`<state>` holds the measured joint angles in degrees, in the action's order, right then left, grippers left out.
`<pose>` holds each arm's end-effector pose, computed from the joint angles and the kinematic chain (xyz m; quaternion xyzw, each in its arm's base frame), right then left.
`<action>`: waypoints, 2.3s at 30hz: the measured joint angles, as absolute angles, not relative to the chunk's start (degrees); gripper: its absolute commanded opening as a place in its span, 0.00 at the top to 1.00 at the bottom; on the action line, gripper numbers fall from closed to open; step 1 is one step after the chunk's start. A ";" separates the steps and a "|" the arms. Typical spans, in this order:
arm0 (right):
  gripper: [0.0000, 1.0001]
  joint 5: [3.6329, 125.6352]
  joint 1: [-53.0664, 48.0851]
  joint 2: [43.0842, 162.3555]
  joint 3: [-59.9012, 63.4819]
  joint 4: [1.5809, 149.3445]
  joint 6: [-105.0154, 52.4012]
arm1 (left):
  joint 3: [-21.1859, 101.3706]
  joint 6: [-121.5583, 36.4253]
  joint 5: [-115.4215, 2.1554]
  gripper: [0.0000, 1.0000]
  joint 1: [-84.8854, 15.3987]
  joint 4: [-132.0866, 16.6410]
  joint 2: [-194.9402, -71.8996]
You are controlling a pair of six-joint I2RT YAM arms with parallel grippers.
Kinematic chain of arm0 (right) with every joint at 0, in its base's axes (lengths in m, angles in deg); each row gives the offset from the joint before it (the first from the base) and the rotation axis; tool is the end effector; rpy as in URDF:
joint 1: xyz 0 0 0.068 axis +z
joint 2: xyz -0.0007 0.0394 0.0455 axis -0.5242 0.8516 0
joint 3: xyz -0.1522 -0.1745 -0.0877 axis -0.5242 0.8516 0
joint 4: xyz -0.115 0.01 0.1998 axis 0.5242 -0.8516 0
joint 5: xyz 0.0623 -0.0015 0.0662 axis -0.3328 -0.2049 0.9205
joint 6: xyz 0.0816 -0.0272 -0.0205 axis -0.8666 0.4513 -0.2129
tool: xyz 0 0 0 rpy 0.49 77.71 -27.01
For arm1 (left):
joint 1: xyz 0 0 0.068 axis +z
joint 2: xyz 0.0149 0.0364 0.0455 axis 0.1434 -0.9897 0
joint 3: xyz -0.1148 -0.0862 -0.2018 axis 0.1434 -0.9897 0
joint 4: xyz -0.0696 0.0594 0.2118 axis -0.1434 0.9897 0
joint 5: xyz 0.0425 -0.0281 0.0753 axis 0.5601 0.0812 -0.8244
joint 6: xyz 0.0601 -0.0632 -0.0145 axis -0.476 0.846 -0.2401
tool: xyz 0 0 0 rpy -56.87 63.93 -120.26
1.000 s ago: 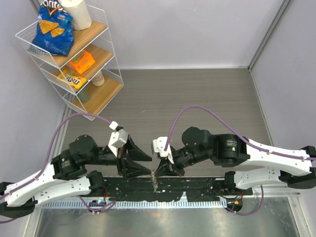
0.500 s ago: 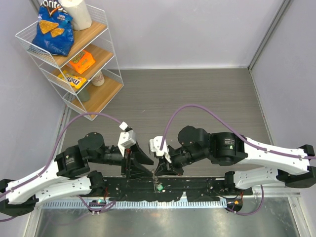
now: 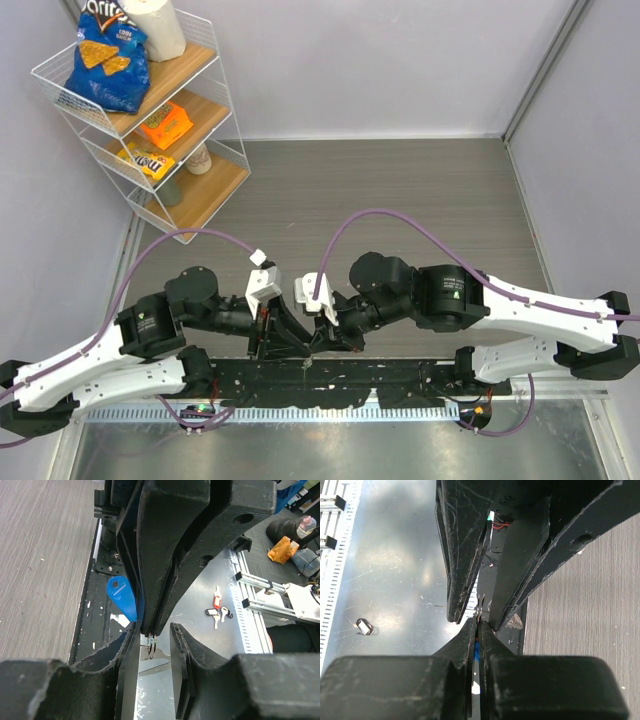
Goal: Put the keys on the keyring
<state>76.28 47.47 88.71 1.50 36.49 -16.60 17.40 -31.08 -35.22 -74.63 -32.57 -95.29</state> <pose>0.0228 0.2553 0.3489 -0.6245 0.5925 0.4154 0.2939 0.0303 -0.1666 0.3343 0.4266 0.6322 -0.5737 0.2986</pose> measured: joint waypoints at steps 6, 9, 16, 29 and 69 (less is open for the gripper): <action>0.95 76.37 47.10 88.79 1.00 36.27 -16.62 | 17.42 -31.97 -35.11 0.68 -74.63 -32.11 -95.57; 0.95 76.39 46.95 88.79 1.00 36.07 -16.62 | 17.42 -32.19 -35.31 0.70 -74.63 -31.30 -95.57; 0.95 76.41 46.82 88.79 1.00 35.63 -16.62 | 17.83 -32.58 -36.25 0.73 -74.63 -30.21 -95.33; 0.95 76.39 46.64 88.79 1.00 35.24 -16.64 | 18.49 -33.59 -36.86 0.78 -74.63 -29.99 -95.40; 0.61 77.33 46.38 80.51 2.82 38.74 -16.57 | 18.80 -35.12 -39.68 1.00 -74.66 -30.76 -94.79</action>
<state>77.33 46.38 80.51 2.82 38.74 -16.57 18.80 -35.12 -39.68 -74.66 -30.76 -94.79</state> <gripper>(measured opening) 0.390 0.034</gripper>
